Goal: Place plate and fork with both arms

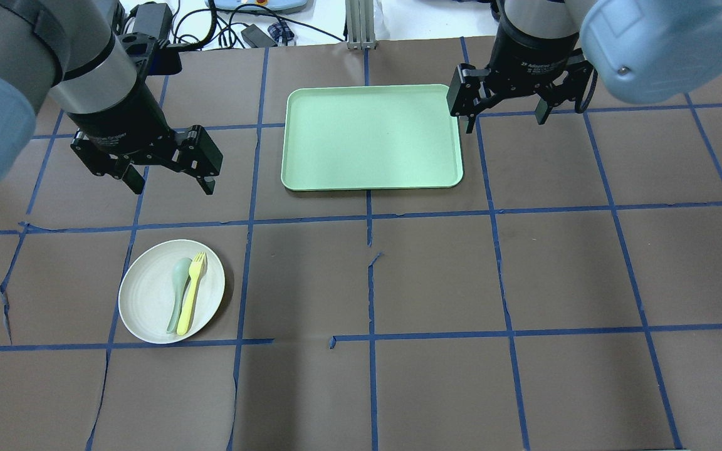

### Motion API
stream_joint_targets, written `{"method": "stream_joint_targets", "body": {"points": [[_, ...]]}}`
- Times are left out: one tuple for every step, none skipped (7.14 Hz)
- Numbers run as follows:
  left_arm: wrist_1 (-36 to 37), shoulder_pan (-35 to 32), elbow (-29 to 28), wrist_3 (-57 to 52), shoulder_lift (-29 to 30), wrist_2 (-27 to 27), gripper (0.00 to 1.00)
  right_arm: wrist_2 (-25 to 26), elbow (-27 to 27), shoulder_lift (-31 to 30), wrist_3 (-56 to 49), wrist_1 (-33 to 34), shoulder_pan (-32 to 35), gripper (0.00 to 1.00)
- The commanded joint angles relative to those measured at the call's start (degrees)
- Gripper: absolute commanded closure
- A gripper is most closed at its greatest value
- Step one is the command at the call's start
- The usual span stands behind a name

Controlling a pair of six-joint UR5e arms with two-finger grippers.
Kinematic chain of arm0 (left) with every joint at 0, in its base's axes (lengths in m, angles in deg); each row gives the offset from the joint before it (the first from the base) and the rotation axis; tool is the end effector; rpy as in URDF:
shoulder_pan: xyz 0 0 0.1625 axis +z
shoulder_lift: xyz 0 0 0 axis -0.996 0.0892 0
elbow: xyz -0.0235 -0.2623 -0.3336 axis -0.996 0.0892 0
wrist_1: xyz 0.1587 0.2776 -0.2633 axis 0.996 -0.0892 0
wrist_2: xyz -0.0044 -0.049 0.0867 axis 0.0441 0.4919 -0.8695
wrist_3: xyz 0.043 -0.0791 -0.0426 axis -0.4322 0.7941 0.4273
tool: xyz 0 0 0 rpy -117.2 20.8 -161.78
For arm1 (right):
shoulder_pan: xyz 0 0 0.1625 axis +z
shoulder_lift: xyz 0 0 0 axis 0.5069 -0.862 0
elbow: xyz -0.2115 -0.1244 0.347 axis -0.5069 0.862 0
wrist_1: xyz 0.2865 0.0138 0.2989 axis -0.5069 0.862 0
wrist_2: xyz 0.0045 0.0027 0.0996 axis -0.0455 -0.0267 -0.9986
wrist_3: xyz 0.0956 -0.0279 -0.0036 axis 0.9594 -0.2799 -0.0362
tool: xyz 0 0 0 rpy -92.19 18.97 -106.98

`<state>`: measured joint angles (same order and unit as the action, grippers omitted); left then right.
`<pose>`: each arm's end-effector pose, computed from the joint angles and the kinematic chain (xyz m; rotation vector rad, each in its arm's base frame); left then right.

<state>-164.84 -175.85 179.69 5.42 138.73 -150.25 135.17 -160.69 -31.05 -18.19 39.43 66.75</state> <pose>-0.1406 -0.4608 0.4771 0.0762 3.1336 0.1003 0.1953 -0.5075 0.4966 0.1133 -3.1106 0.0808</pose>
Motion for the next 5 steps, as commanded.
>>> {"method": "stream_joint_targets", "body": {"points": [[0.0, 0.0, 0.03, -0.04, 0.26, -0.01, 0.0, -0.01, 0.0, 0.0, 0.0, 0.01, 0.0, 0.0], [0.09, 0.0, 0.03, -0.04, 0.35, 0.07, 0.0, -0.01, 0.0, 0.0, 0.0, 0.01, 0.0, 0.0], [0.0, 0.0, 0.2, -0.04, 0.52, 0.07, 0.0, -0.01, 0.0, 0.0, 0.0, 0.01, 0.0, 0.0], [0.09, 0.0, 0.46, -0.04, 0.61, 0.07, 0.0, -0.01, 0.0, 0.0, 0.0, 0.01, 0.0, 0.0], [0.09, 0.0, 0.47, -0.04, 0.52, 0.07, 0.0, -0.01, 0.0, 0.0, 0.0, 0.01, 0.0, 0.0]]}}
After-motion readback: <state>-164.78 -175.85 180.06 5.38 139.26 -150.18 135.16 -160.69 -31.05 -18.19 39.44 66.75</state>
